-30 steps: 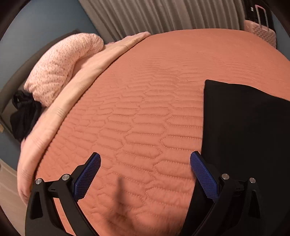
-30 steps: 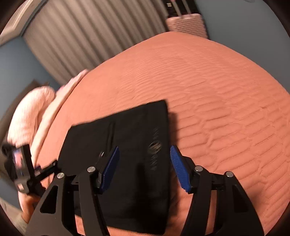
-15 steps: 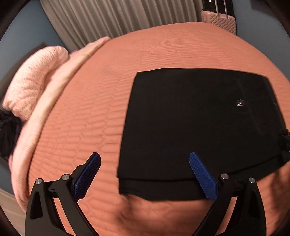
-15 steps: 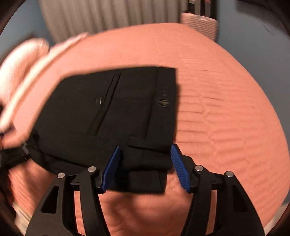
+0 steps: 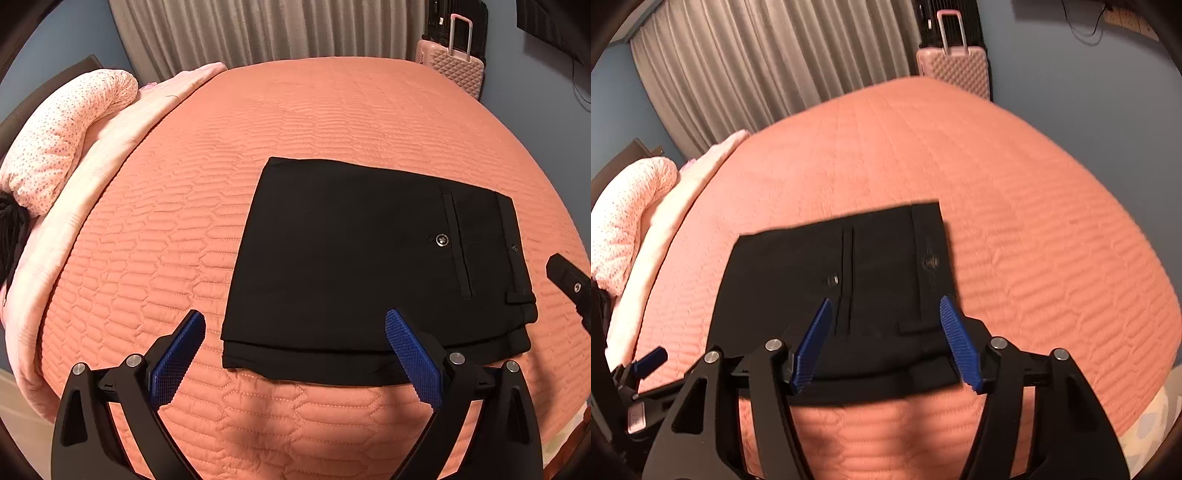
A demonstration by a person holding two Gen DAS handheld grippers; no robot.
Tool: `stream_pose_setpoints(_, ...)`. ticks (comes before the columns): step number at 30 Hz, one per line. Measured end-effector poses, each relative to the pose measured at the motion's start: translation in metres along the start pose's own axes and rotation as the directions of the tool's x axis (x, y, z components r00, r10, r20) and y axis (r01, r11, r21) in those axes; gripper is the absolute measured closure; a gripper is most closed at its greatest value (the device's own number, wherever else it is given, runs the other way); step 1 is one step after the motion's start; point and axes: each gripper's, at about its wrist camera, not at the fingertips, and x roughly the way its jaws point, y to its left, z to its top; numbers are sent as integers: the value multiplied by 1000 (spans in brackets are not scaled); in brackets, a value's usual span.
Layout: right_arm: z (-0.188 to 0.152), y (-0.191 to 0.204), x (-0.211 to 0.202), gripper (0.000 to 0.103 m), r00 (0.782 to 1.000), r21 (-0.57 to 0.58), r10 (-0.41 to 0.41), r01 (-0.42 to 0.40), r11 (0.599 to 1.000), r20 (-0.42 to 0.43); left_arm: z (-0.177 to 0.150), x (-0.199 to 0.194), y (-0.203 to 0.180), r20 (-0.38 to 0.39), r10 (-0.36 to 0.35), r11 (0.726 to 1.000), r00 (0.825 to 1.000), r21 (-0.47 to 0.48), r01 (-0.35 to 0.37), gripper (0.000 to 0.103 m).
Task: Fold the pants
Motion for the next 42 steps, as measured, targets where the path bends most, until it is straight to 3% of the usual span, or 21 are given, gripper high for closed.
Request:
stream_pose_setpoints(9, 9, -5, -17, 41, 1000, 14, -1, 1, 1000, -1, 12, -16, 29, 27, 2, 999, 1000, -36, -1, 7)
stream_pose_setpoints(11, 6, -2, -22, 28, 1000, -5, -11, 11, 1000, 1, 13, -23, 33, 37, 4, 999, 999, -40, -2, 7)
stream_pose_setpoints(13, 2, 3, -28, 24, 1000, -34, -15, 16, 999, 13, 12, -31, 34, 45, 9, 999, 999, -33, -7, 7)
stream_pose_setpoints(27, -7, 12, -66, 24, 999, -68, 11, -8, 998, 40, 1, -65, 30, 76, 10, 1000, 997, -10, -9, 6)
stream_pose_setpoints(42, -11, -4, -76, 23, 999, -50, -7, 9, 999, 37, -8, -78, 10, 65, -4, 1000, 998, 26, 3, 6)
